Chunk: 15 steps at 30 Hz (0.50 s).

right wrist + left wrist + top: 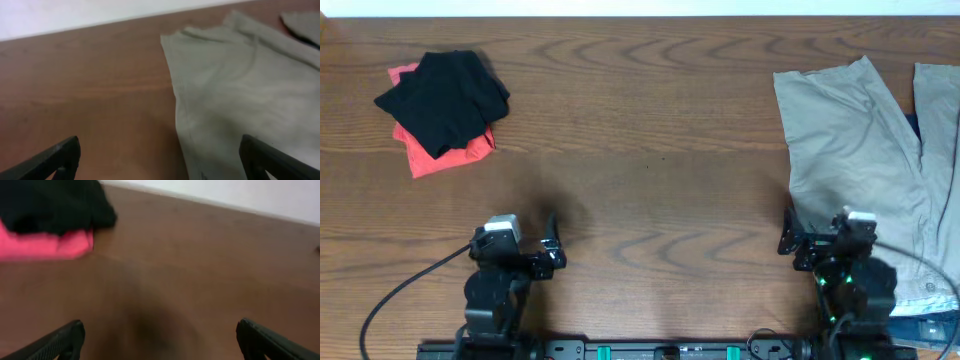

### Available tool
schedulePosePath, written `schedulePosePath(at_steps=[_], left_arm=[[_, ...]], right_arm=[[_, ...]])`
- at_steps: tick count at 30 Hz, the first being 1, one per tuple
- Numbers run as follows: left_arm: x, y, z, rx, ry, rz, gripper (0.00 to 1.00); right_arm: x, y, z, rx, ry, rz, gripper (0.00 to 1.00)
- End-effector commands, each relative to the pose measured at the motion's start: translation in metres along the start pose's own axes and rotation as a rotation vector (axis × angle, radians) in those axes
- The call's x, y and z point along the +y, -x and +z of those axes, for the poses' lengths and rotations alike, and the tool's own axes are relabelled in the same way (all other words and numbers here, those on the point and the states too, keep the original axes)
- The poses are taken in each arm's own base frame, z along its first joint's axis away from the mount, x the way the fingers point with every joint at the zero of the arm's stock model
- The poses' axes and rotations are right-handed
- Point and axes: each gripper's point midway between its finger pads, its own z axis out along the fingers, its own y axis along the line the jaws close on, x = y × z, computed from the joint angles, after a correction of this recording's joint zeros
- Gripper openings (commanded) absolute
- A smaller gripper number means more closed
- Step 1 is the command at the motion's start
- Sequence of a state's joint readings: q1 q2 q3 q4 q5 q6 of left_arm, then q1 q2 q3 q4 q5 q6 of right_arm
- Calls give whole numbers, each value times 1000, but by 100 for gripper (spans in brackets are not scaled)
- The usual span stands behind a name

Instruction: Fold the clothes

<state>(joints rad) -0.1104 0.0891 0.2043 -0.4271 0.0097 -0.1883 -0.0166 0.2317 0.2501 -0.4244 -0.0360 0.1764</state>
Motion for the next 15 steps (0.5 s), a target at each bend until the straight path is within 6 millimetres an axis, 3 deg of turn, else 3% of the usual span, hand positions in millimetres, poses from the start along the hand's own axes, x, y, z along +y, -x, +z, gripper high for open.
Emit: schedulePosePath(at_steps=[1,5,9,11,13,15], left_arm=[[-16,33,-20,12,-46,-53,98],[-20,40,-34,162,-16,-50,98],[-21,44,-42,293,19,-48,98],[-22,46,-42,322,28,-48,98],[-22,46,-40,345,34,-47,98],[-21,42,-38,365,40,-47,98]], right_arm=[[7,23,-8,74,-8,41,99],[7,21,-10,287,-52,44,99],[12,30,-9,385,-49,50,99],[11,24,-7,422,-59,50,99],[-3,10,-8,487,-142,75,88],[-29,-10,-16,569,-332,147,89]])
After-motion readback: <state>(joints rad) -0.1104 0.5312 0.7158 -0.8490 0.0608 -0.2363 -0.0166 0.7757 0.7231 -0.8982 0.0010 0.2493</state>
